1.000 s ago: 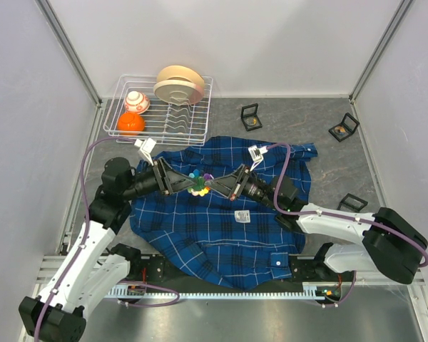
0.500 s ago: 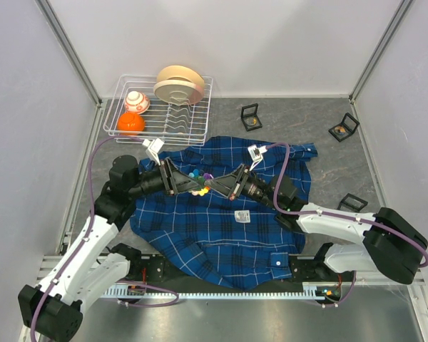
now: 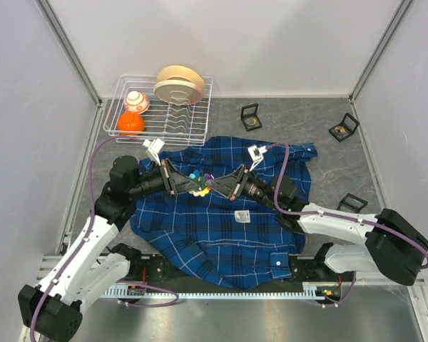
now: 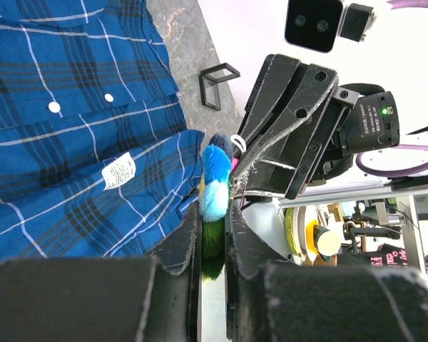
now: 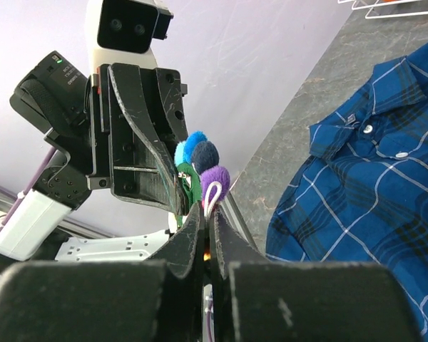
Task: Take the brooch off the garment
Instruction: Pass from the right arm to the left, then pass from the left arm to the right
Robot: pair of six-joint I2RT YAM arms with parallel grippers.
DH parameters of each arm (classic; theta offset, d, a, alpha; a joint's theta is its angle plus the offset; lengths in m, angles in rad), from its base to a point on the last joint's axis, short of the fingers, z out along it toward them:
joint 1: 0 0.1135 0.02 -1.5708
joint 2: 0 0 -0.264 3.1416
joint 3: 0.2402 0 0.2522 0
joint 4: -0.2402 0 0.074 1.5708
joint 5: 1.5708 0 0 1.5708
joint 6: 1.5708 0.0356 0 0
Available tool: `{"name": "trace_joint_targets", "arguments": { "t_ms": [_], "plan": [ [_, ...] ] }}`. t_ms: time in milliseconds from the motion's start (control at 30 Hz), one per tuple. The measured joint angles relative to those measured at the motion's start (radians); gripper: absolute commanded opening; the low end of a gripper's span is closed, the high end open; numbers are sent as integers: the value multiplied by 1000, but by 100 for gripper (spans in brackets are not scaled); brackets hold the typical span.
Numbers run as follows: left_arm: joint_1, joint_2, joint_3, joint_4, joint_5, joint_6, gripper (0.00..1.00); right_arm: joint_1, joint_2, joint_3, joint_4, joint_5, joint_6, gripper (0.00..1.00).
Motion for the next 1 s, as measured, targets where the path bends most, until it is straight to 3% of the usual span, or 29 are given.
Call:
{"name": "trace_joint_targets", "arguments": {
  "t_ms": [100, 200, 300, 767, 1000],
  "plan": [
    [-1, -9, -6, 2, 6, 0, 2, -11, -2, 6, -6, -46, -13, 32],
    [-2, -10, -10, 13, 19, 0, 2, -39, -6, 8, 0, -103, -19, 45],
    [-1, -10, -17, 26, 29, 0, 2, -58, -19, 8, 16, -157, -24, 48],
    [3, -40, -82, 190, 113, -30, 2, -39, 80, 25, 183, -270, 4, 48],
    [3, -43, -97, 262, 154, -60, 2, -41, 105, 26, 241, -286, 35, 28]
  ]
}}
